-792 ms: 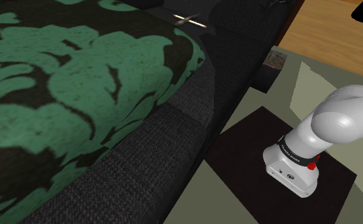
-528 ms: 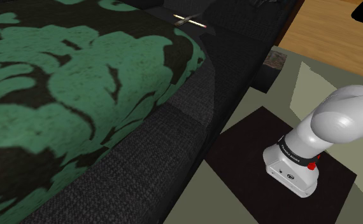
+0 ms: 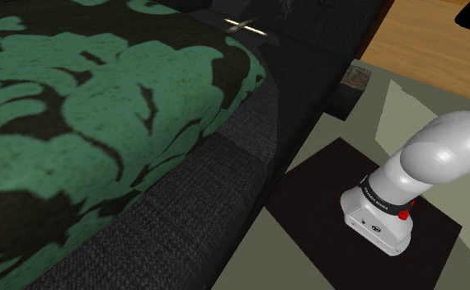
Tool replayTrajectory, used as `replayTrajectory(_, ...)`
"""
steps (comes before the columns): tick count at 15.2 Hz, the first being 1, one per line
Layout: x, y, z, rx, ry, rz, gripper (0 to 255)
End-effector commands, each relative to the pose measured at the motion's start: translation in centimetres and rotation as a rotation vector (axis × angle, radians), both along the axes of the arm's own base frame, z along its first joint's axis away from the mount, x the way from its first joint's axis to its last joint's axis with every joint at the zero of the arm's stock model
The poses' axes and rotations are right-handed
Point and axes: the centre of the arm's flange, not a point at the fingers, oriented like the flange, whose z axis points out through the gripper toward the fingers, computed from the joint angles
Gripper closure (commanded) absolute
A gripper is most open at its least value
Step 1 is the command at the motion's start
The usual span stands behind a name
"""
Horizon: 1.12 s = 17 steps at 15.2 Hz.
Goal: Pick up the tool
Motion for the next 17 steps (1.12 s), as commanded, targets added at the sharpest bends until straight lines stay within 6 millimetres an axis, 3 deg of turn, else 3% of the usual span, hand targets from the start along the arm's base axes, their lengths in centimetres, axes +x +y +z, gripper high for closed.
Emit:
replayTrajectory(1, 2.4, 1.0, -0.5, 0.007, 0.001, -0.087, 0)
replayTrajectory(8, 11.8, 2.9, -1.6, 0.026, 0.006, -0.370, 0)
replayTrajectory(15, 21.4, 2.1, -2.8, 0.044, 0.010, -0.653, 0)
replayTrajectory(17, 21.9, 2.0, -3.4, 0.045, 0.011, -0.670, 0)
